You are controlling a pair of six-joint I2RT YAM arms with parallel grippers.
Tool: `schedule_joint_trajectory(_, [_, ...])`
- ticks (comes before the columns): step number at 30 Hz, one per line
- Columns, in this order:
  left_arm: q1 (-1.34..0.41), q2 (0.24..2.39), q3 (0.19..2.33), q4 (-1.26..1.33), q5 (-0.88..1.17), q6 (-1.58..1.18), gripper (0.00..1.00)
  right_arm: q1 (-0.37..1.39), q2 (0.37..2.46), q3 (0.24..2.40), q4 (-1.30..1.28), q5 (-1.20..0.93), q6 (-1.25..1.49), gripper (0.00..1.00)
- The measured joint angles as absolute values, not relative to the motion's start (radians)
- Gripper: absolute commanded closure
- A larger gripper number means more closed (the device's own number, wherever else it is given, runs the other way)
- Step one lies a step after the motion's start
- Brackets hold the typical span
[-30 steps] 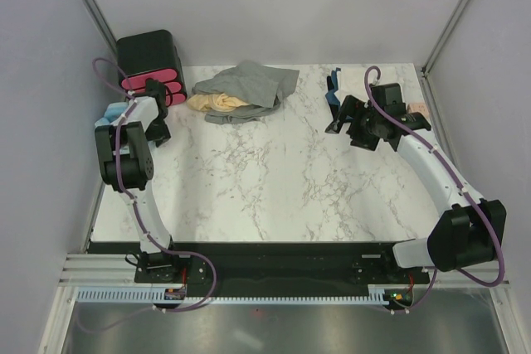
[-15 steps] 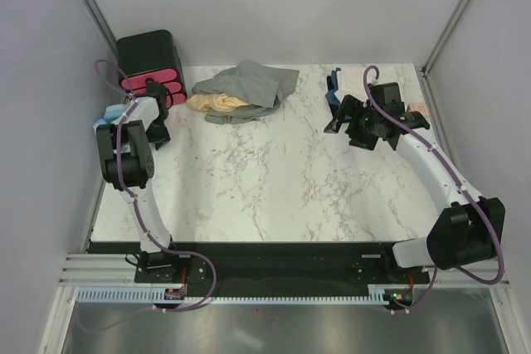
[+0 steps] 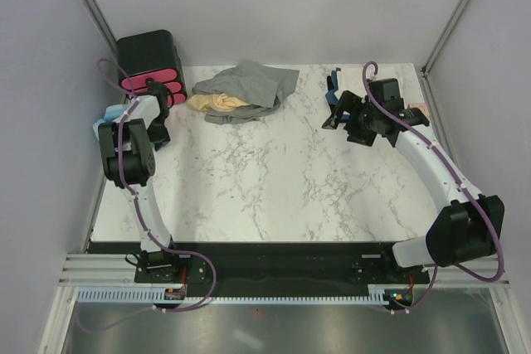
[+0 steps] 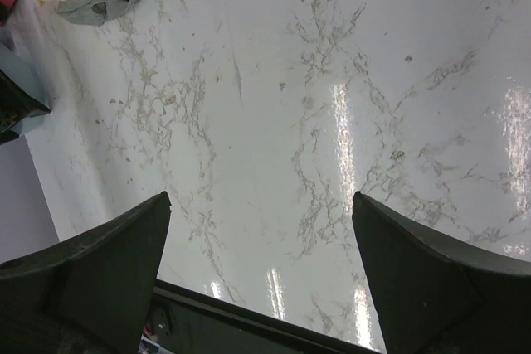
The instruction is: Fold and stack the t-shirts
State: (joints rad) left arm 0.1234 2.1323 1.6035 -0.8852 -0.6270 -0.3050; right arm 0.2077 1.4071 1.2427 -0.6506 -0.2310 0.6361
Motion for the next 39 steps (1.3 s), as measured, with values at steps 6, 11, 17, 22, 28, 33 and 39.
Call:
schedule_joint_trajectory(6, [0.125,2.099,1.585,-0.857,-0.596,-0.305,0.15,0.215,1.409,1.243,-0.646,-0.232,0.641,0.02])
schedule_joint_trajectory(11, [0.128,2.077,1.585,-0.84,-0.572,-0.305,0.16,0.22,1.414,1.242,-0.643,-0.238,0.641,0.02])
schedule_joint_trajectory(17, [0.126,2.06,1.598,-0.835,-0.577,-0.294,0.16,0.226,1.435,1.242,-0.643,-0.249,0.641,0.02])
schedule_joint_trajectory(22, [0.117,2.058,1.609,-0.835,-0.584,-0.273,0.16,0.228,1.449,1.253,-0.65,-0.259,0.64,0.02])
schedule_joint_trajectory(28, [0.111,2.07,1.644,-0.843,-0.593,-0.251,0.14,0.23,1.472,1.287,-0.653,-0.267,0.633,0.02])
schedule_joint_trajectory(33, [0.108,2.13,1.703,-0.841,-0.59,-0.228,0.13,0.241,1.485,1.311,-0.675,-0.274,0.624,0.02])
schedule_joint_trajectory(39, [0.136,2.158,1.703,-0.826,-0.531,-0.218,0.13,0.246,1.489,1.332,-0.701,-0.274,0.613,0.02])
